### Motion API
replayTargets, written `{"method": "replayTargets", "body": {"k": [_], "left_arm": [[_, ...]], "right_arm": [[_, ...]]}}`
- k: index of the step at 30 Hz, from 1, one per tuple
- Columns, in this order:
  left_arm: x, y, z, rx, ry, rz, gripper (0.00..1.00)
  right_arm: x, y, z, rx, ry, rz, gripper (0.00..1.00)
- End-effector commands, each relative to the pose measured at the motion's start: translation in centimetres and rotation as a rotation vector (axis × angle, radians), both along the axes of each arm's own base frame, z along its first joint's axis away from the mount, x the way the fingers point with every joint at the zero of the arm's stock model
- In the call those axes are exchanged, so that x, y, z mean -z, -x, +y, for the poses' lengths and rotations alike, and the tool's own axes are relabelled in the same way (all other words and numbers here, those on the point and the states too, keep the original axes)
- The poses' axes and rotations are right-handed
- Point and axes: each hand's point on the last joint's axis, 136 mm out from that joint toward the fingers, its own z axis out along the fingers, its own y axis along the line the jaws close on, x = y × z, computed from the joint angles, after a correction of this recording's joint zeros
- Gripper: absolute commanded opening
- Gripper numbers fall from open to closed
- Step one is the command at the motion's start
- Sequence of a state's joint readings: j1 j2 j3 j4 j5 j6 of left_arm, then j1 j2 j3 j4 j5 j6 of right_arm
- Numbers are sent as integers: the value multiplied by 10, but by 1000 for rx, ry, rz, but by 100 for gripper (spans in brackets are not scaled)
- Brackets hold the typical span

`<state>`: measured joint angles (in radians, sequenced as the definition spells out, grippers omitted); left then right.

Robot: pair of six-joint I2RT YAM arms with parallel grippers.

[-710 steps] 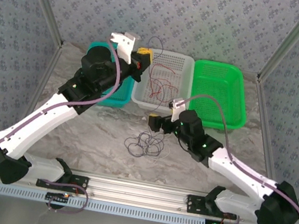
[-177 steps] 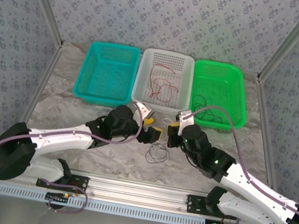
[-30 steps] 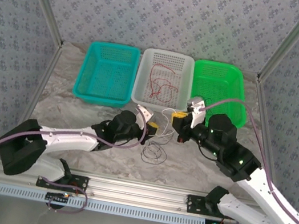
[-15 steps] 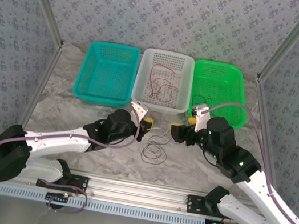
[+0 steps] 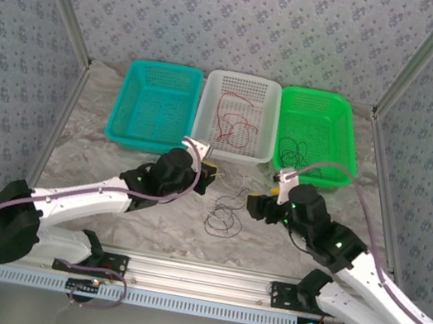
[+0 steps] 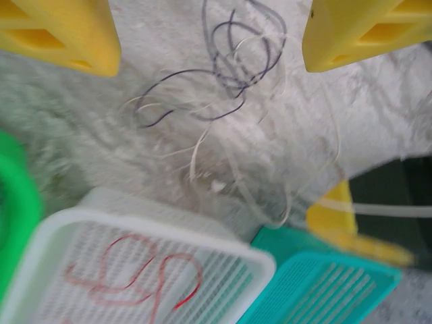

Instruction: Untangle the cables

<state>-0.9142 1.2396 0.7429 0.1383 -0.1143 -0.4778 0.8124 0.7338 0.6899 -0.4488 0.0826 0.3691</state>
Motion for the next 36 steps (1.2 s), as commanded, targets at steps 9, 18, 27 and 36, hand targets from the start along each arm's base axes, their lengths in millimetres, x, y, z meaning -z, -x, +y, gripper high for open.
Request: {"method": "replayTargets", "body": {"k": [9, 18, 27, 36], "left_arm": [[5, -9, -1, -61, 16, 97, 8], [2, -11, -2, -82, 47, 122, 8], [0, -11, -2, -81, 56, 123, 8], [-22, -25, 54, -192, 33, 57, 9]], "right_arm": [[38, 5, 92, -177, -42, 51, 79], [67, -6, 127, -201, -28, 73, 76], [76, -16, 137, -187, 13, 59, 37], [85, -5, 106, -143, 38, 84, 5]]}}
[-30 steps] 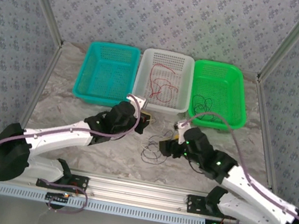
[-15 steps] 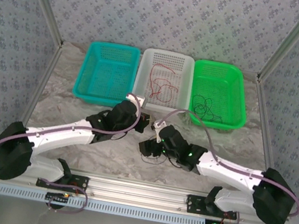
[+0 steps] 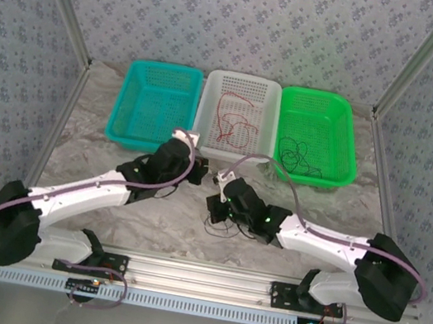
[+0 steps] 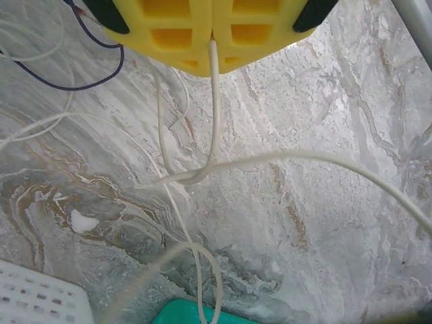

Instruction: Untangle the cables

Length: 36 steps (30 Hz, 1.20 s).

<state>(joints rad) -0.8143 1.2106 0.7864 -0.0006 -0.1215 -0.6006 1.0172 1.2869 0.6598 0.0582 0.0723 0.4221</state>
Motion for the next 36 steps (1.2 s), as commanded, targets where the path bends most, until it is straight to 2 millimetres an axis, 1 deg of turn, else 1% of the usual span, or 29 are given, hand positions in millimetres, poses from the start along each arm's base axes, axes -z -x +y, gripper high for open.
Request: {"method": "replayTargets", "body": {"k": [1, 5, 9, 13, 17, 18, 20, 23, 31, 34, 36], "left_arm": [[-26, -3, 24, -40, -7, -68, 9], [-39, -6, 46, -78, -26, -98, 9], [-67, -13, 69, -123, -19, -160, 10], [-98, -23, 86, -150, -36, -234, 10], [-129, -32, 97, -167, -42, -306, 11], [-134, -35, 98, -169, -49, -323, 11], [-138, -46, 105, -193, -73, -337, 11], [-130, -68, 120, -242, -85, -315, 11], [-87, -137, 164, -391, -106, -229, 10], [-62, -155, 169, -378, -88, -155, 12], [-44, -161, 168, -369, -85, -92, 14]], "right_arm": [[3, 2, -20, 50, 9, 2, 4], [10, 0, -38, 114, 4, 17, 0], [26, -1, -50, 155, 38, 60, 0], [31, -1, -49, 160, 39, 76, 0], [32, -2, -46, 161, 30, 81, 0], [32, -1, -45, 158, 27, 83, 0], [33, 0, -42, 147, 21, 90, 0], [31, 1, -37, 136, 22, 90, 0], [25, 2, -30, 117, 15, 88, 0], [24, 2, -29, 117, 11, 90, 0], [24, 2, -30, 121, 14, 92, 0]]}}
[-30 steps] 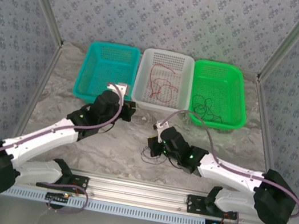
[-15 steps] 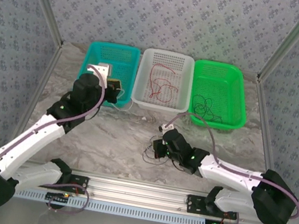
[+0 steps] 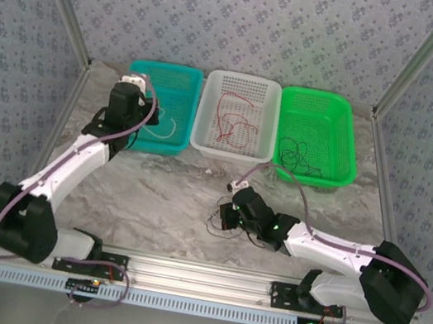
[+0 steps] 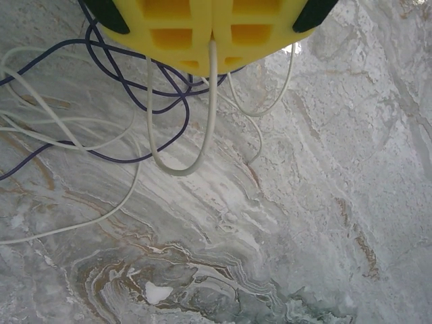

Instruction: Untangle the cables

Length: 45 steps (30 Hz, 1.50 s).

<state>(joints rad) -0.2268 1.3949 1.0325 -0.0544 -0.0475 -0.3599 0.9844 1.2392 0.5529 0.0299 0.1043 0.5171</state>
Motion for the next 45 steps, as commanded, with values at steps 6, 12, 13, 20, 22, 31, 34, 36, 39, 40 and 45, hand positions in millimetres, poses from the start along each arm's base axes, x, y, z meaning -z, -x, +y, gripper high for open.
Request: {"method": "replayTargets", "body": {"k": [6, 12, 13, 20, 22, 31, 34, 36, 39, 40, 45], "left_arm": [[17, -6, -8, 9, 89, 70, 65], [24, 13, -8, -5, 74, 107, 99], [27, 16, -5, -21, 74, 122, 99], [47, 23, -18, 32, 126, 266, 99], [59, 19, -26, 80, 187, 342, 99], [84, 3, -31, 113, 424, 436, 100], [71, 11, -28, 103, 277, 398, 99], [60, 15, -27, 113, 226, 369, 99], [50, 21, -23, 98, 153, 335, 99], [47, 22, -21, 91, 134, 323, 98], [42, 26, -16, 71, 86, 292, 93]], "right_arm": [[-17, -1, -1, 17, -14, -1, 0], [-38, -4, -7, 17, -62, -30, 0], [-43, -4, -7, 11, -75, -37, 0], [-71, -4, -14, 15, -158, -87, 0], [-72, -4, -18, 22, -167, -90, 0], [-70, -1, -33, 63, -165, -91, 0], [-67, -3, -38, 76, -143, -95, 1], [-64, -5, -40, 82, -128, -91, 3], [-57, -12, -44, 114, -69, -70, 15], [-53, -14, -44, 123, -46, -55, 17], [-30, -13, -35, 85, 63, 28, 40]]}}
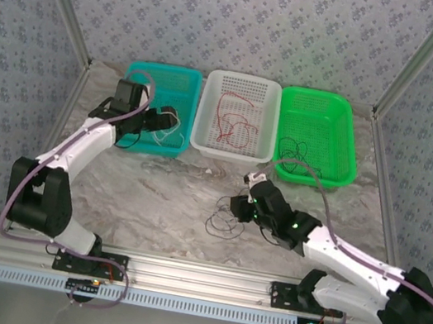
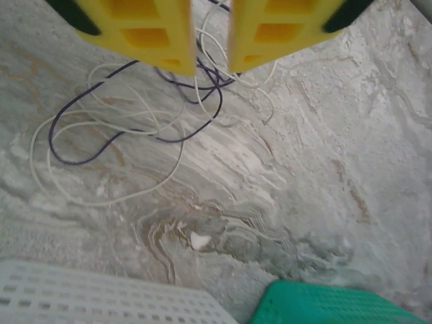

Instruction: Untangle the cables

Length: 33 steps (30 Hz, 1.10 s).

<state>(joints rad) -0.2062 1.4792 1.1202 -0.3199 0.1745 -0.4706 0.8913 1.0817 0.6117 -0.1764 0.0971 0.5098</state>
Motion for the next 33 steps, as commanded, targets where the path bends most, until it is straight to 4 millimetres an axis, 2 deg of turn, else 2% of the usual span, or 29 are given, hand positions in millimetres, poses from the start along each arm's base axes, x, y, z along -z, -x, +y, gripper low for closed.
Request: {"method": "replayTargets", "body": {"k": [1, 2, 3, 4, 6, 8, 12, 17, 20, 26, 31, 33], "left_arm": [[-5, 4, 9, -12, -78, -21, 92], [-5, 6, 10, -11, -83, -23, 91], [-6, 6, 10, -9, -87, -28, 90], [-7, 7, 10, -9, -93, -32, 89], [-7, 9, 11, -5, -107, -36, 88], [-11, 11, 11, 3, -118, -50, 87], [-16, 15, 6, 22, -111, -66, 87], [-19, 23, -2, 51, -86, -58, 87], [-20, 28, -4, 64, -79, -59, 86], [-28, 33, -11, 90, -46, -67, 86], [-29, 36, -14, 104, -28, -60, 86], [-30, 38, -17, 112, -16, -61, 86]], "right_arm": [[13, -1, -3, 7, 102, 54, 57], [17, -1, -4, 8, 129, 62, 75], [18, -1, -6, 8, 155, 60, 85], [16, -3, -9, 17, 185, 42, 91], [5, -9, -14, 23, 229, -14, 93], [-17, -17, -12, -5, 236, -101, 94], [-57, -39, 13, -114, 211, -231, 89], [-93, -72, 60, -269, 88, -325, 73], [-102, -82, 85, -360, 33, -374, 66], [-103, -99, 131, -469, -110, -385, 71], [-113, -104, 159, -527, -226, -413, 71], [-110, -108, 165, -531, -245, -418, 71]]}}
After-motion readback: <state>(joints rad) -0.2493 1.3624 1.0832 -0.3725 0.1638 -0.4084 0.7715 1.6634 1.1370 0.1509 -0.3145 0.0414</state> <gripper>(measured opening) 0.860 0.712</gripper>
